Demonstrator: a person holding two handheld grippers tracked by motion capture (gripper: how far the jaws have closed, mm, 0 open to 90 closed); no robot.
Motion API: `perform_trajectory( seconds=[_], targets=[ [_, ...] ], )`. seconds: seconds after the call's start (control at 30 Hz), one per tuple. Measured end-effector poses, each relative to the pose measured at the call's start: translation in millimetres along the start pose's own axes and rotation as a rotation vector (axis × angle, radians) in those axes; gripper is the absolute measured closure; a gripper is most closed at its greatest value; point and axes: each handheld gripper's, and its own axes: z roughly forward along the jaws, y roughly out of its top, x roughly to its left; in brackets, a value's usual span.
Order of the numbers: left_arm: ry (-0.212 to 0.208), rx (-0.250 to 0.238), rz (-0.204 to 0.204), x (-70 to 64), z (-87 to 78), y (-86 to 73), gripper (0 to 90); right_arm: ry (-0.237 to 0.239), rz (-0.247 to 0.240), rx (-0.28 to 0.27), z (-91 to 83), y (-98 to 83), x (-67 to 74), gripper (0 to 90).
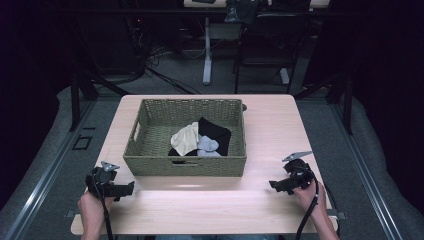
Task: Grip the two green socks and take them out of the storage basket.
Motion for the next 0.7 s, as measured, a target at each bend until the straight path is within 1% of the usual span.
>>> perform_trajectory(
  seconds=[0.2,0.37,0.4,0.47,0.5,0.53,0.57,0.6,0.67,0.7],
  targets=[
    [-0.011,-0.005,-0.004,-0.8,-0.3,0.9,0.2,0.008,0.006,-0.004,-0.1,-0.4,-0.5,0.0],
    [-0.019,-0.012,-0.013,-1.3,-5.0,2.2,0.2,0.005,0.001,-0.002,-0.3,0.3,1.0,0.0],
    [-0.022,-0.026,-0.021,-1.4,-8.4,3.2,0.2,0.011,0.0,-0.004,-0.7,0.3,0.9,0.0],
    [-0.038,-0.045,-0.037,-0.7,-17.4,6.5,0.2,0.001,0.003,-0.005,-1.9,0.1,0.3,0.0],
    [-0.046,-0.049,-0.043,-0.3,-20.9,8.1,0.3,0.009,0.018,-0.031,-0.7,-0.9,0.7,0.0],
    [-0.067,-0.06,-0.047,0.2,-29.7,12.8,0.2,0.005,0.012,-0.014,-2.8,-0.4,0.0,0.0],
    [-0.075,-0.068,-0.051,-0.3,-34.9,15.8,0.2,0.0,0.009,-0.011,-3.2,-0.5,-0.3,0.0],
    [-0.075,-0.068,-0.051,-0.3,-34.9,15.8,0.3,0.0,0.009,-0.011,-3.2,-0.5,-0.3,0.0],
    [-0.097,-0.076,-0.046,-2.4,-48.8,26.5,0.3,-0.006,0.005,-0.002,-5.1,-0.5,-0.6,0.0],
    [-0.097,-0.076,-0.046,-2.4,-48.8,26.5,0.3,-0.006,0.005,-0.002,-5.1,-0.5,-0.6,0.0]
  ],
)
